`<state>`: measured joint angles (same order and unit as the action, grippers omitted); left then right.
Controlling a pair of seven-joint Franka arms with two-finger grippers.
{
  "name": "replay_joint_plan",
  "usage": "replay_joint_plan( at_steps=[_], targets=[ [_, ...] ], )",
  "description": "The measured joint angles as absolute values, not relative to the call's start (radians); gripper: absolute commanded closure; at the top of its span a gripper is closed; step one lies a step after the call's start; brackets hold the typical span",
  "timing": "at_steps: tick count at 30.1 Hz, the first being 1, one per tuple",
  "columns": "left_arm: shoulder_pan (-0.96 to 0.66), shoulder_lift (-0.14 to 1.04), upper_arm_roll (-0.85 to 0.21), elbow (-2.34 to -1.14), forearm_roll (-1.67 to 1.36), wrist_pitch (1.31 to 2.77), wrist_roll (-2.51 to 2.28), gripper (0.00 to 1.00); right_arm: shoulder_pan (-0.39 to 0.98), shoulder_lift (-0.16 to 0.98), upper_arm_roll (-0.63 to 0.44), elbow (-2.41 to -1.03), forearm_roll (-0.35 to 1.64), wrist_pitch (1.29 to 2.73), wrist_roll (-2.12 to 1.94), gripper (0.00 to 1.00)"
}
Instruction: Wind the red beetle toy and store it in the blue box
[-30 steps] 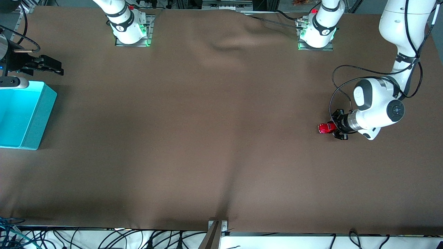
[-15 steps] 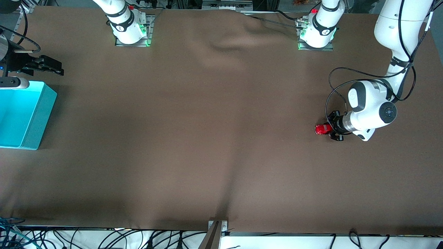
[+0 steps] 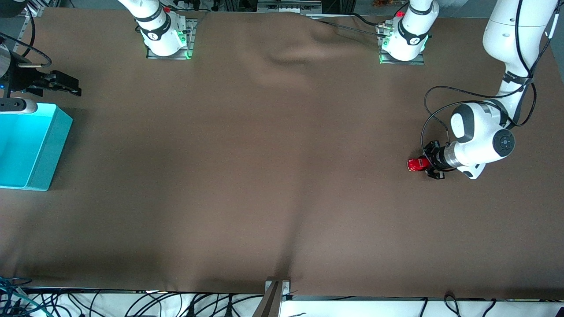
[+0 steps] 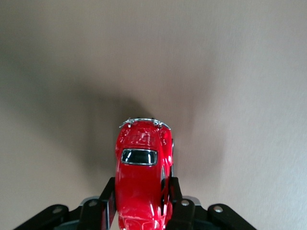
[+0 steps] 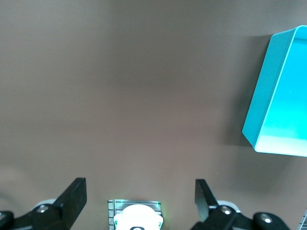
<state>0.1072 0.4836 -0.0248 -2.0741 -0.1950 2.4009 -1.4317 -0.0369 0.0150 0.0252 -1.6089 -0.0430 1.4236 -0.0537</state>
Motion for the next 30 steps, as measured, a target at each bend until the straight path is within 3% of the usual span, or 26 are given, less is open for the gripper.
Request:
replay_joint_plan(
  at_steps=[30],
  targets=[
    [0.202, 0.484, -0.017, -2.073, -0.195, 2.399, -1.238, 1.00, -0.037, 0.016, 0.025, -1.609, -0.043, 1.424, -0.054, 0.00]
  ],
)
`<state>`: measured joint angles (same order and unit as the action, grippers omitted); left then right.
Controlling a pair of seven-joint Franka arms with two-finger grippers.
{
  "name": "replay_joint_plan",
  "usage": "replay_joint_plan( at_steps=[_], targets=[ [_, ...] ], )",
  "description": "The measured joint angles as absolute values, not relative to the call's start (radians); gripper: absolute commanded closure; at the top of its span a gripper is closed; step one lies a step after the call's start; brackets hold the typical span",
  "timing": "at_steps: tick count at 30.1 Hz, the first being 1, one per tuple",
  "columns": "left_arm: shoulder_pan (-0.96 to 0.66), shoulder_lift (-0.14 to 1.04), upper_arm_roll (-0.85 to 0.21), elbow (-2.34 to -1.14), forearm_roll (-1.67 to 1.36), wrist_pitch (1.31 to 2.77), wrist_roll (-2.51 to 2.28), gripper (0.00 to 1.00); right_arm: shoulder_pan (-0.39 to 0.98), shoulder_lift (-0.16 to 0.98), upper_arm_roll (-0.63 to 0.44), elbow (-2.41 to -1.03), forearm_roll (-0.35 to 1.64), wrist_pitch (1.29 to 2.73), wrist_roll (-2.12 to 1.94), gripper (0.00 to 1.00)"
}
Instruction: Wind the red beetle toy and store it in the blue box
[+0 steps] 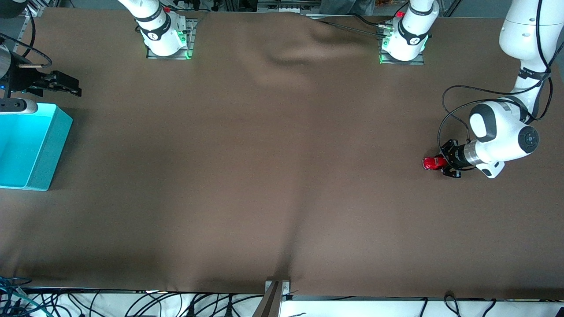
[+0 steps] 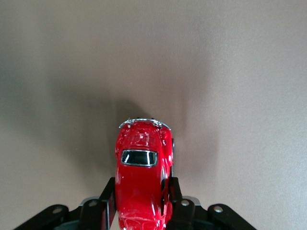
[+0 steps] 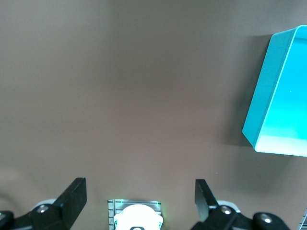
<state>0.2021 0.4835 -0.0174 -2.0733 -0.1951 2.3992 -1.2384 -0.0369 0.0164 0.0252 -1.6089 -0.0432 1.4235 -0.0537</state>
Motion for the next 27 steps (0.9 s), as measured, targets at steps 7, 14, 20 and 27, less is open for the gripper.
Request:
replay_joint_plan(
  at_steps=[7, 14, 20, 27],
  targets=[
    [0.210, 0.485, -0.011, -2.071, -0.193, 2.400, -1.231, 1.00, -0.037, 0.016, 0.025, -1.609, -0.043, 1.424, -0.054, 0.00],
    [0.238, 0.487, -0.007, -2.066, -0.169, 2.401, -1.228, 1.00, -0.037, 0.016, 0.025, -1.609, -0.043, 1.424, -0.054, 0.00],
    [0.257, 0.490, -0.006, -2.061, -0.164, 2.401, -1.214, 1.00, -0.037, 0.016, 0.025, -1.609, -0.043, 1.424, -0.054, 0.00],
    [0.264, 0.491, -0.005, -2.060, -0.164, 2.401, -1.199, 1.00, -0.037, 0.016, 0.025, -1.609, -0.043, 1.424, -0.054, 0.00]
  ],
)
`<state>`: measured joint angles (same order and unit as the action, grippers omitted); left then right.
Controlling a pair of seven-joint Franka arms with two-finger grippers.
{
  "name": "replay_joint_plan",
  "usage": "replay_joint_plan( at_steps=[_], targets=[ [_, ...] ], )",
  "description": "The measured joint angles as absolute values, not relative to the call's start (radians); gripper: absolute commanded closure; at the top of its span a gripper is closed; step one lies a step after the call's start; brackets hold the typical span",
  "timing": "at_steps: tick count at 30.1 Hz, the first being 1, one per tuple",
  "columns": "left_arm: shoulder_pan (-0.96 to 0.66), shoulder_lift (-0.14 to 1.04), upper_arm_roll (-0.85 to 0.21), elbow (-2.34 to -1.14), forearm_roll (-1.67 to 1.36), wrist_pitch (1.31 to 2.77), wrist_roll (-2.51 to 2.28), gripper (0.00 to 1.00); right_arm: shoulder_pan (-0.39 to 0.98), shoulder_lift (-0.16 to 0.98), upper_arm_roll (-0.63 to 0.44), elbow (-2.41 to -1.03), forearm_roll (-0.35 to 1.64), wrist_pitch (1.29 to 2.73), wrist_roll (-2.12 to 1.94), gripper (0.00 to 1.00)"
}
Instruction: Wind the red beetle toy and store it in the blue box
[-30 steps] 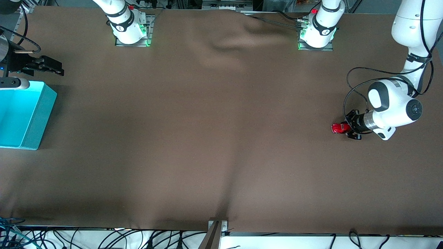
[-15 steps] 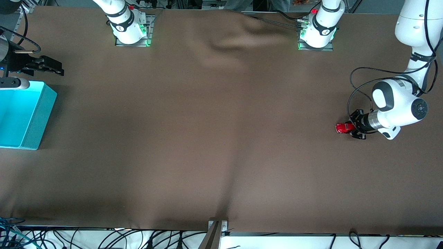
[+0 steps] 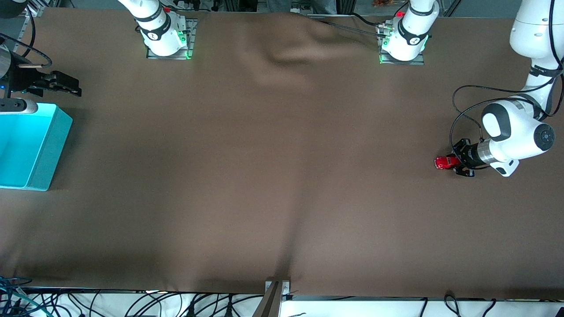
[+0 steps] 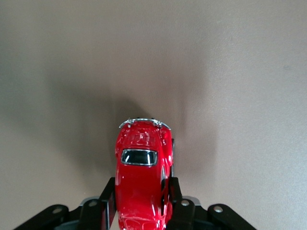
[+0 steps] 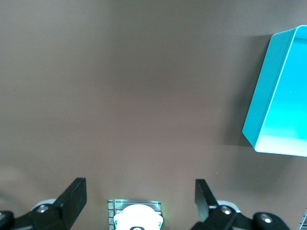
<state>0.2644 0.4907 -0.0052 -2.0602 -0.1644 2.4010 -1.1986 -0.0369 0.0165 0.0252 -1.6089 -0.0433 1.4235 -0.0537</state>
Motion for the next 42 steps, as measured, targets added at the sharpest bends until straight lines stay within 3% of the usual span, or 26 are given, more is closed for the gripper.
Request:
replay_joint_plan(
  at_steps=[4, 6, 7, 11, 18, 29, 42],
  targets=[
    [0.266, 0.491, -0.005, -2.060, -0.162, 2.401, -1.194, 0.98, -0.037, 0.016, 0.025, -1.609, -0.043, 1.423, -0.054, 0.00],
    [0.266, 0.491, -0.005, -2.060, -0.162, 2.401, -1.193, 0.65, -0.037, 0.016, 0.025, -1.609, -0.043, 1.423, -0.054, 0.00],
    [0.266, 0.491, -0.005, -2.060, -0.162, 2.401, -1.193, 0.59, -0.037, 0.016, 0.025, -1.609, -0.043, 1.423, -0.054, 0.00],
    [0.272, 0.491, -0.005, -2.059, -0.162, 2.401, -1.192, 0.46, -0.037, 0.016, 0.025, -1.609, -0.043, 1.424, -0.054, 0.00],
    [0.286, 0.515, -0.002, -2.064, -0.155, 2.401, -1.188, 0.33, -0.037, 0.016, 0.025, -1.609, -0.043, 1.424, -0.054, 0.00],
    [0.289, 0.530, -0.004, -2.062, -0.155, 2.402, -1.186, 0.25, -0.037, 0.016, 0.025, -1.609, -0.044, 1.424, -0.054, 0.00],
    [0.286, 0.502, -0.013, -2.019, -0.155, 2.353, -1.206, 0.24, -0.037, 0.016, 0.025, -1.609, -0.044, 1.424, -0.054, 0.00]
  ],
)
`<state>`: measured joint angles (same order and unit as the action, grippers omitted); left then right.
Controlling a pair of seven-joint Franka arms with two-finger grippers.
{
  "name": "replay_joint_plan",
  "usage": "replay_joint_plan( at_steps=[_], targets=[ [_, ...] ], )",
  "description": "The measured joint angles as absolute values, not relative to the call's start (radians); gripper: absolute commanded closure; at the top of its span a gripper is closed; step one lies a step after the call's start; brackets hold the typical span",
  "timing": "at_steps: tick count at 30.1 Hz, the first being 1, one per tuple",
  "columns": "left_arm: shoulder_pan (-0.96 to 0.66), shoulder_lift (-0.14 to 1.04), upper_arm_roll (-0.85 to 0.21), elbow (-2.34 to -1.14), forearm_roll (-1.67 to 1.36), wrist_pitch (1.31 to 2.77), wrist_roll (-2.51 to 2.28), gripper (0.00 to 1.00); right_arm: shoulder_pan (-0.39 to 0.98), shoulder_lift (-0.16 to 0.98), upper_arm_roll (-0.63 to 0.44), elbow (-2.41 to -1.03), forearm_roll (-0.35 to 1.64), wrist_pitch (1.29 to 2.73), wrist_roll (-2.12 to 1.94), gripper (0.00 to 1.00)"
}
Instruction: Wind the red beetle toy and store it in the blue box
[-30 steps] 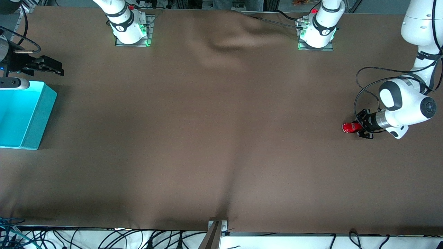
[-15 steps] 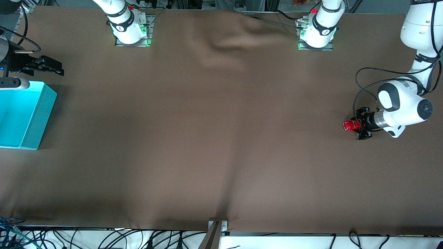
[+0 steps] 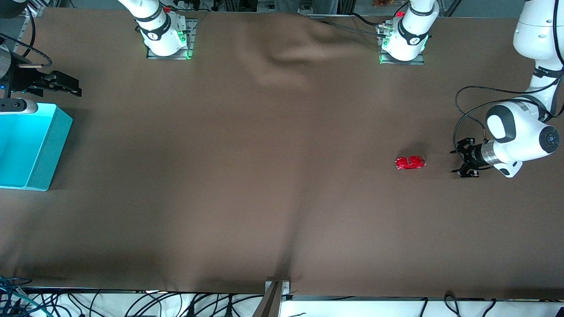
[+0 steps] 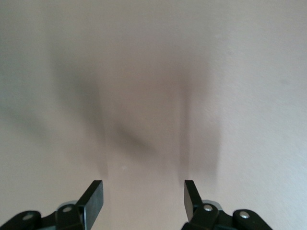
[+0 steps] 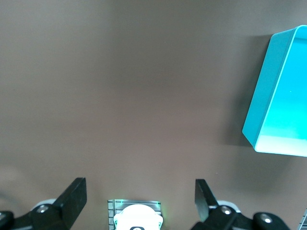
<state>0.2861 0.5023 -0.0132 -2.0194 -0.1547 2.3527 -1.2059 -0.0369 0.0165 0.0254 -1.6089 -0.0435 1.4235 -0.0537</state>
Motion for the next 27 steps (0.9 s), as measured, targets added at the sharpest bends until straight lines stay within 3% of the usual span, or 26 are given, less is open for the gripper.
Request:
replay_joint_plan(
  at_steps=[9, 17, 19, 27],
  targets=[
    [0.284, 0.452, -0.063, -2.005, -0.107, 2.335, -1.181, 0.23, -0.037, 0.016, 0.025, -1.609, -0.044, 1.424, -0.054, 0.00],
    [0.282, 0.425, -0.121, -1.969, -0.013, 2.332, -1.085, 0.01, -0.036, 0.017, 0.026, -1.609, -0.044, 1.424, -0.054, 0.00],
    [0.282, 0.419, -0.128, -1.947, 0.003, 2.325, -1.027, 0.01, -0.036, 0.017, 0.026, -1.609, -0.044, 1.424, -0.054, 0.00],
    [0.283, 0.391, -0.131, -1.787, 0.007, 2.136, -0.625, 0.00, -0.035, 0.024, 0.027, -1.609, -0.044, 1.425, -0.054, 0.00]
  ],
)
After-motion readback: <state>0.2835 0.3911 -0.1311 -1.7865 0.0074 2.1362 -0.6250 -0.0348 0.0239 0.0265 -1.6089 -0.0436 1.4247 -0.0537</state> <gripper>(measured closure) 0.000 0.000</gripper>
